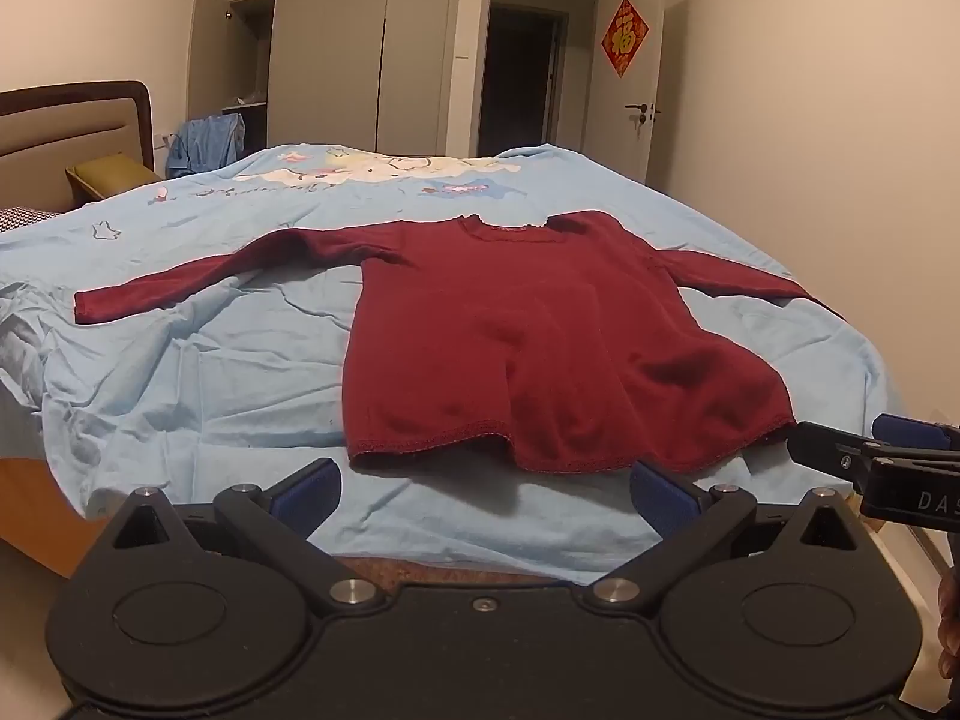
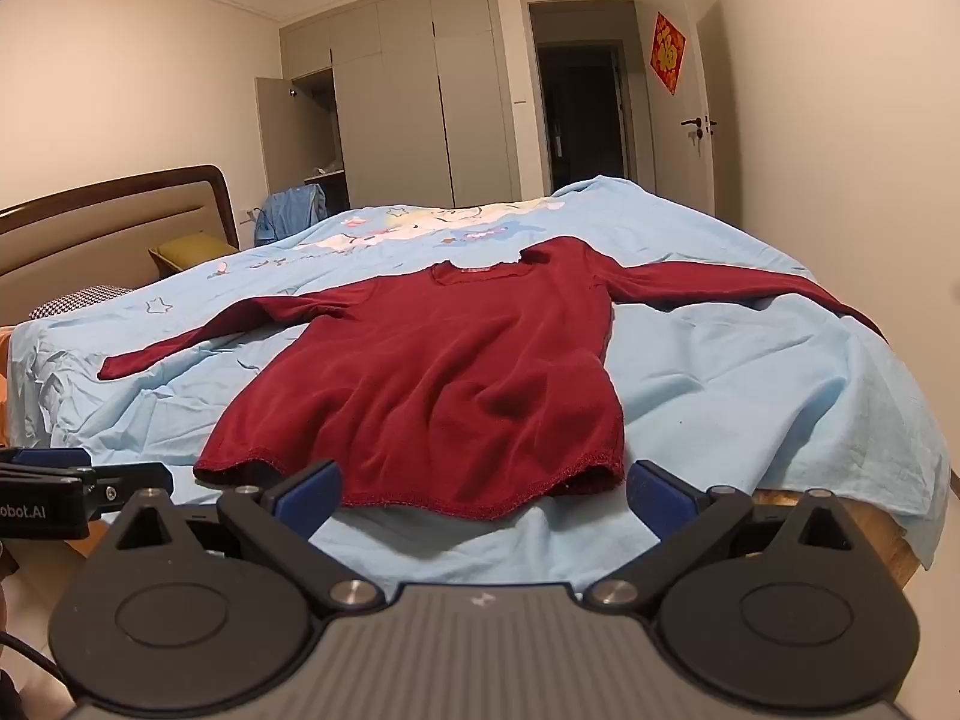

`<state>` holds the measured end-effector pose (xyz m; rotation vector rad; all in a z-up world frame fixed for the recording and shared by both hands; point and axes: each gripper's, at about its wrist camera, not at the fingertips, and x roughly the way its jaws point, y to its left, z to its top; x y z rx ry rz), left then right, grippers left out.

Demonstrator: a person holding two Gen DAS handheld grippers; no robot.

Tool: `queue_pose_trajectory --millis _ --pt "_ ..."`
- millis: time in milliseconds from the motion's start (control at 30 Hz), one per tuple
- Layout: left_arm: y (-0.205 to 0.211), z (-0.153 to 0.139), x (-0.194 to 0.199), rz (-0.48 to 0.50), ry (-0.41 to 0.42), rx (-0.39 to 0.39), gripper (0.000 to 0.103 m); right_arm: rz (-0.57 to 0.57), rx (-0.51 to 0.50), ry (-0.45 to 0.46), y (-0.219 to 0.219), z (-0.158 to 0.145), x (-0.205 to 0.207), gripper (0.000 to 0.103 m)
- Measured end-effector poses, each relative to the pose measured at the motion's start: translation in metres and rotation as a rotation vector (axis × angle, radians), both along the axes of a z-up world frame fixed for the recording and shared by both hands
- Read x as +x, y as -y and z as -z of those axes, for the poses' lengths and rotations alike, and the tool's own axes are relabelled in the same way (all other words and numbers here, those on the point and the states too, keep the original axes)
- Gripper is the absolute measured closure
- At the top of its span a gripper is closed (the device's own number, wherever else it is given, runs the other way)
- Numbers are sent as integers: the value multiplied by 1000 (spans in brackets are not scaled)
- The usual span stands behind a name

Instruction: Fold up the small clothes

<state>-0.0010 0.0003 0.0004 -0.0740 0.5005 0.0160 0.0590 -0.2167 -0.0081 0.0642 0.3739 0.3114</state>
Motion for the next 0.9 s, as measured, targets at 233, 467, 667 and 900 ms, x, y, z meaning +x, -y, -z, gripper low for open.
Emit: queue_pose_trajectory --millis 233,467,667,900 --pt "1 0 1 -4 -6 1 1 -1 2 -1 0 0 0 0" --pt "1 0 1 -4 -7 2 1 -2 1 -3 1 0 1 0" --pt "1 0 1 -3 -8 2 1 -1 0 -5 0 1 1 0" --pt "1 0 1 -4 -10 2 1 0 0 -5 1 1 2 0"
